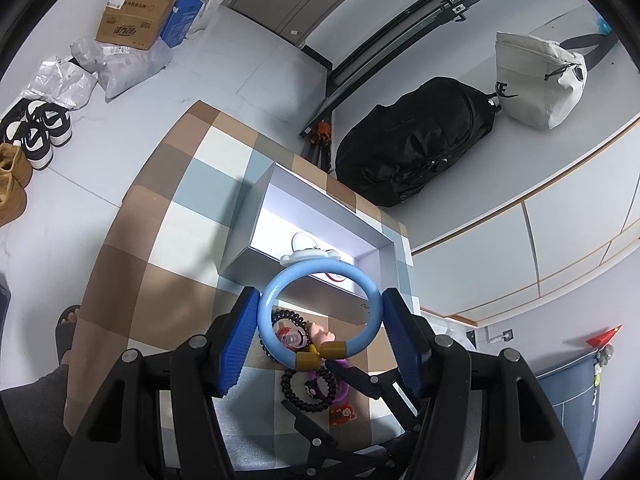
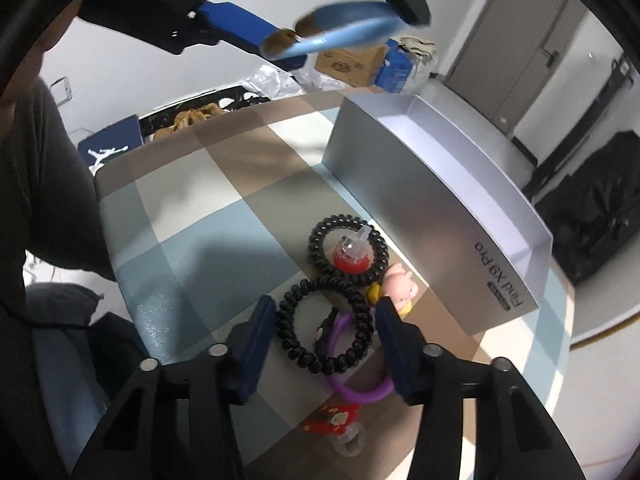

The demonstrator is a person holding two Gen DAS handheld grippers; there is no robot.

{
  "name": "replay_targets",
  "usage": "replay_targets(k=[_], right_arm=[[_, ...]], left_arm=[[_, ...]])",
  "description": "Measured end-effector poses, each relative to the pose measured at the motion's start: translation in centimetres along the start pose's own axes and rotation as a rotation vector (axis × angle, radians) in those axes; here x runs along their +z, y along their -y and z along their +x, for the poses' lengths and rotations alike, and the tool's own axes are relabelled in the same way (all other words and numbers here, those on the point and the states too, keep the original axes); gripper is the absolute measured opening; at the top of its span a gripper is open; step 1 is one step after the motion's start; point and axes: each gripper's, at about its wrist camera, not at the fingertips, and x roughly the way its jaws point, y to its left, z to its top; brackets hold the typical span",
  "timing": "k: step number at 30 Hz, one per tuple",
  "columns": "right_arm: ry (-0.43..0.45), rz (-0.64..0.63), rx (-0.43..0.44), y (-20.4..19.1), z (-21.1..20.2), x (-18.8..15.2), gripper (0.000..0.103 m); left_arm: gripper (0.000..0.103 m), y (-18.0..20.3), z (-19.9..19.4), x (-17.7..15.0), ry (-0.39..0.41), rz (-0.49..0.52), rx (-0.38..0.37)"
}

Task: Organize jewelry
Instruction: 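Grasp a black bead bracelet with the right gripper while the left gripper holds the blue ring, then carry both bracelets into the silver box and open both grippers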

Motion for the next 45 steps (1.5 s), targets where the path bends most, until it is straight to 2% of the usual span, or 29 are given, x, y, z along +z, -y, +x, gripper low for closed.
replay_targets(k=[7,16,22,27,35,42,45], right_arm=[[0.017,0.099,0.083,1.9,-0.7,0.3,0.042],[0.101,0.28,0.216,5.3,-3.0,0.6,0.04],[0.155,0.401,0.274,7.8,-4.1,0.4,0.04],[0.208,0.448,0.296,9.5,-5.5,0.7,0.04],[0.283,0.512,0.304,12.4,-6.6,1.3,0.04],[0.315,0.589,0.296,15.2,-6.3,2.1,0.04],[0.324,0.613,0.292,16.2,-6.2,2.2,0.04]], left_arm=[[0.057,0.0,0.2,-0.1,-0.004,-0.007,0.001],[0.057,-0.2,0.5,0.1,-0.003,-0.025,-0.002],[0.057,0.3,0.6,0.3,0.011,-0.016,-0.003],[0.057,0.9,0.7,0.8,0.039,-0.006,0.004],[0.057,2.3,1.5,1.9,0.087,0.051,0.065],[0.057,3.8,3.3,2.7,0.091,0.118,0.127],[0.057,4.1,4.1,3.0,0.081,0.124,0.131]])
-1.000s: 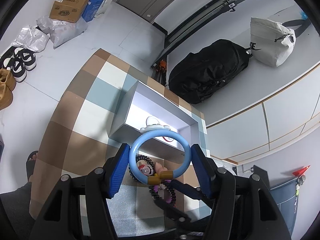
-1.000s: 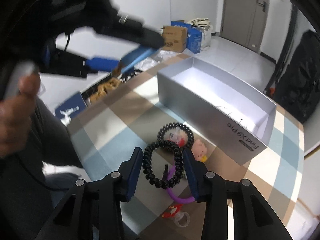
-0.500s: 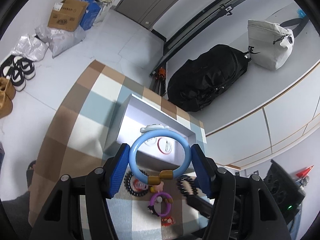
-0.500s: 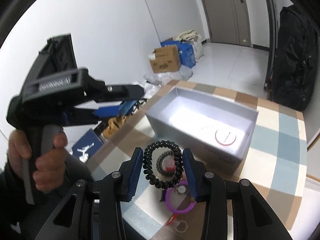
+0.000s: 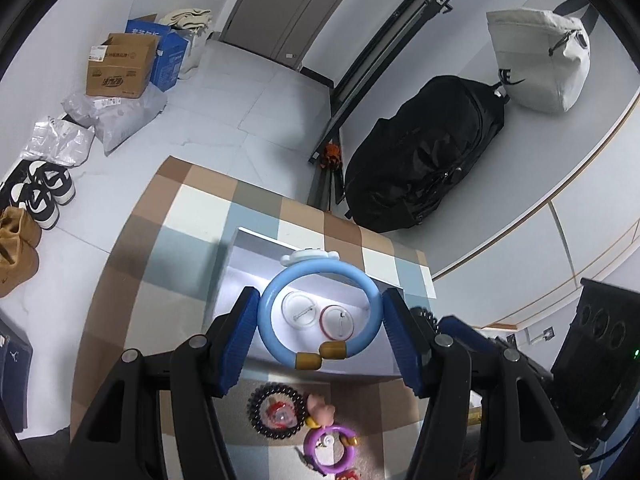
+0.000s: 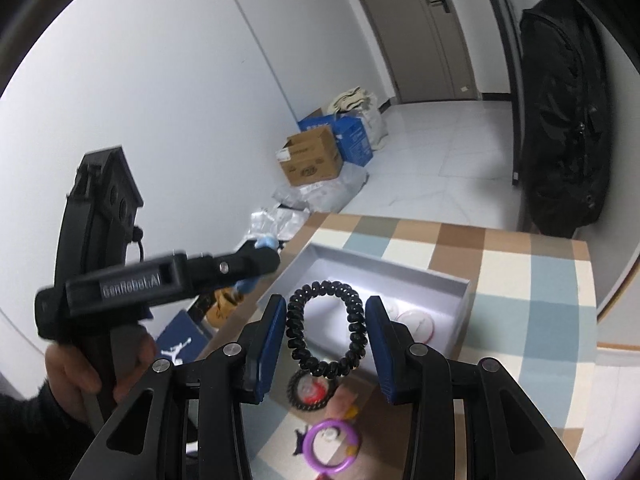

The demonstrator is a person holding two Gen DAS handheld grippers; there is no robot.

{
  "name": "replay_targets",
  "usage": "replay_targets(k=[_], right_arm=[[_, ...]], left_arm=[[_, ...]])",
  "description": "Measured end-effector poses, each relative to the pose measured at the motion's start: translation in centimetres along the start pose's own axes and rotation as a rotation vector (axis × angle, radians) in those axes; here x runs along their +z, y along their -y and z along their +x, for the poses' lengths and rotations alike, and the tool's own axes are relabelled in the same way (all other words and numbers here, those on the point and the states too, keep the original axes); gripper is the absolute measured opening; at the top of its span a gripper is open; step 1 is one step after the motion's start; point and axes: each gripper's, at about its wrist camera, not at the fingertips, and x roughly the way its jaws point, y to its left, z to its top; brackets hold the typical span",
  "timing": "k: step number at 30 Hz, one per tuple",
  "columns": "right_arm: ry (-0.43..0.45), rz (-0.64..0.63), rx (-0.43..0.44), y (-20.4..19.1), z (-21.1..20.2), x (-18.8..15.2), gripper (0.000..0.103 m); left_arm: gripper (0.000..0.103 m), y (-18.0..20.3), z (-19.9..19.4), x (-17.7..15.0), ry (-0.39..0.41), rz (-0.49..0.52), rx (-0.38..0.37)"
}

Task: Organize jewelry
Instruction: 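Carry both bracelets into the silver box and open both grippers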

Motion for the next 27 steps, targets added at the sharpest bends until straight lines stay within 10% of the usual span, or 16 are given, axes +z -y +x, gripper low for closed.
replay_targets(k=[27], right_arm=[[-0.073,0.194,-0.011,6.4,3.8,1.3,0.04]], left_arm=[[0.057,1.3,4.9,0.6,-0.11,0.041,0.069]])
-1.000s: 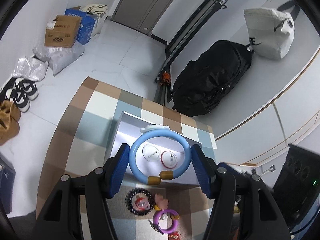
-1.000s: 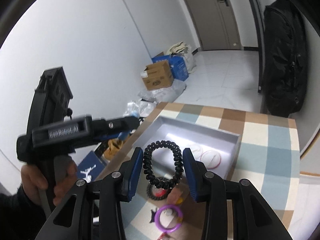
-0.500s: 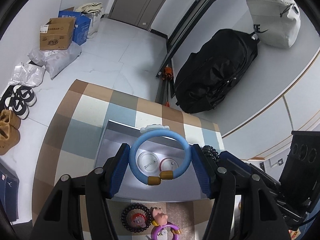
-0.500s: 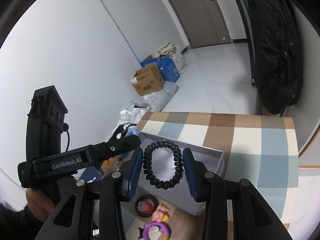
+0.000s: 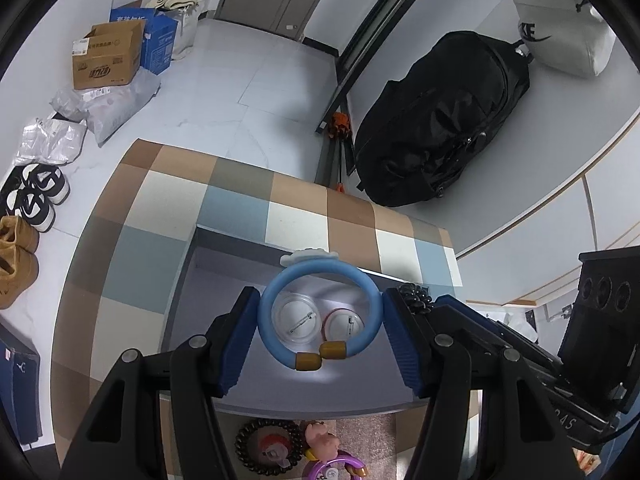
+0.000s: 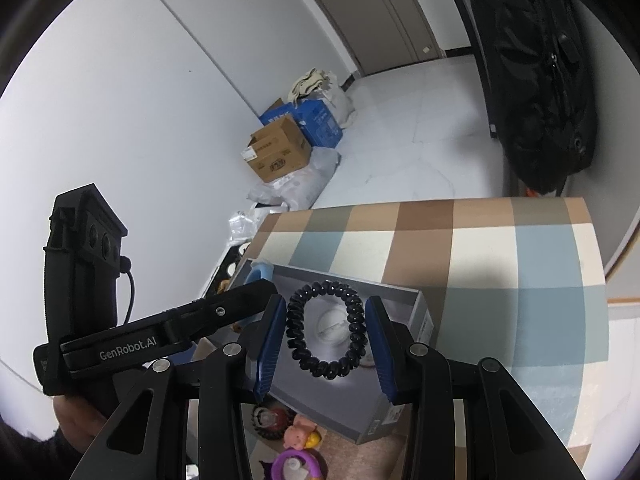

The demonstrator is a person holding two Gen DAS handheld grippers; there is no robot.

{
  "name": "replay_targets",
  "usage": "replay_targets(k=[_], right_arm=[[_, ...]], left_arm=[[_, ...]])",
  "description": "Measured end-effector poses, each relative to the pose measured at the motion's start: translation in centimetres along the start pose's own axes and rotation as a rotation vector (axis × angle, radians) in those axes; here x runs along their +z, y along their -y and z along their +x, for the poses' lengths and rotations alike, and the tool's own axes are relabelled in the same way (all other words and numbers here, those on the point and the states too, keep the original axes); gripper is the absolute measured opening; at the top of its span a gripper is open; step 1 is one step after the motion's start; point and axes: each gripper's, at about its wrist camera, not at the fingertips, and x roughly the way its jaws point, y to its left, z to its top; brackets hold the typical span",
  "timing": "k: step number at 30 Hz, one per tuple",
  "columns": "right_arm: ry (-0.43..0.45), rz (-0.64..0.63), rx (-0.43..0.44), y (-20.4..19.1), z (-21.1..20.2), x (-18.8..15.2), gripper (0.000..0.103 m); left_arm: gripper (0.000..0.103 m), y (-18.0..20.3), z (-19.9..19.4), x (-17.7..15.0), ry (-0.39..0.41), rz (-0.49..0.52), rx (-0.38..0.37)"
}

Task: Organize jewelry
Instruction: 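Carry both bracelets into the silver box and open both grippers, then withdraw both grippers from the box back over the remaining jewelry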

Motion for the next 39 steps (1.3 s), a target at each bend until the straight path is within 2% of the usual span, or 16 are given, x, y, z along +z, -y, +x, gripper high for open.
replay_targets(k=[10,12,13,14,17,19,27,39], right_arm=[[0.012,0.048,0.013,0.5,-0.3,0.0,0.045],[0.028,0.058,0.027,0.6,-0.6,0.2,0.053],[0.036,0.06,0.024,0.6,-0.8,0.2,0.06],[0.046,0.062,0.021,0.7,-1.1,0.2,0.062],[0.066,0.082,0.03,1.0,-1.8,0.3,0.065],[0.07,0.088,0.05,1.0,-2.0,0.4,0.068],[0.081,0.063,0.023,0.4,-2.8,0.1,0.077],[0.088,0.028,-0.021,-0.1,-3.7,-1.1,0.092]], left_arm=[[0.058,-0.1,-0.1,0.4,0.006,-0.029,-0.067],[0.064,-0.3,-0.2,0.5,0.005,-0.046,-0.084],[0.071,-0.4,-0.3,0.5,0.008,-0.053,-0.093],[0.075,-0.5,-0.5,0.5,0.018,-0.065,-0.107],[0.075,-0.6,-1.0,0.5,0.033,-0.071,-0.122],[0.075,-0.5,-1.1,0.4,0.035,-0.07,-0.112],[0.075,-0.9,-2.0,0.1,0.053,-0.064,-0.078],[0.077,-0.5,-3.8,-2.1,0.096,0.028,-0.003]])
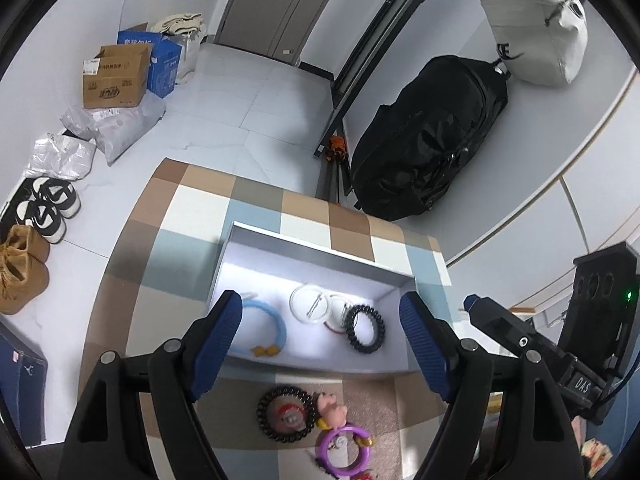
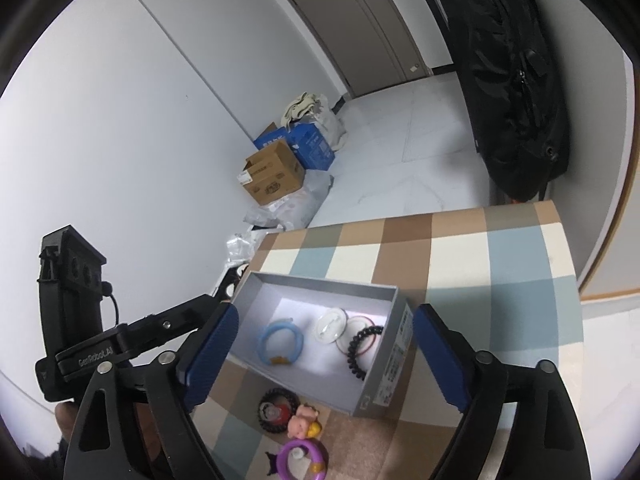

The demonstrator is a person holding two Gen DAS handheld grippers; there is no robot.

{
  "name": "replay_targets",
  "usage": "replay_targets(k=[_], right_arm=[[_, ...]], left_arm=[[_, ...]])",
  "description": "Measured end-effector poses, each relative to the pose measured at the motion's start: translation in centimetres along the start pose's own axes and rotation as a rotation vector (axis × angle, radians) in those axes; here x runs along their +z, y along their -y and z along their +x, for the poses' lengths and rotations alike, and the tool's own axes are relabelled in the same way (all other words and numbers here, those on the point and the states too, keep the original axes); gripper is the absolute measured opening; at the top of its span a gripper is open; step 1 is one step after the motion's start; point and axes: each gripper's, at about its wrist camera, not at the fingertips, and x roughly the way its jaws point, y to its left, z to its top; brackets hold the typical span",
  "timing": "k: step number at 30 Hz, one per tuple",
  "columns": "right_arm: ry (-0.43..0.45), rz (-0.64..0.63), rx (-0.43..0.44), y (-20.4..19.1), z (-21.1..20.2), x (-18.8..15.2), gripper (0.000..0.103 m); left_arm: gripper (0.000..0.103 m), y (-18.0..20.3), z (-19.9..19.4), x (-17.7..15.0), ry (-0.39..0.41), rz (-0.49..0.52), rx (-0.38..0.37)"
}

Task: Organize jewelry
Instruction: 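Withdraw both grippers from the box back over the remaining jewelry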

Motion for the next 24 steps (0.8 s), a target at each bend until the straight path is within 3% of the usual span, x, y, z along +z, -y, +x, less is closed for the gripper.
replay_targets(k=[15,19,24], right_arm=[[0.015,-0.049,-0.072,-0.4,-2.4,-2.6,0.099],[0.025,-0.046,-0.09,-0.3,-3.3,-3.2,0.101],[0.036,-0.023,-0.104,0.2,-4.2,-3.7,0.102]], left_arm=[[0.079,1.1,-1.4,-4.1,-0.02,0.09,0.035],[0.085,1.8,-1.8,-5.6,-0.04,0.116,0.029],[0.086,2.7,-2.0,-8.0,-0.062,0.159,0.062]])
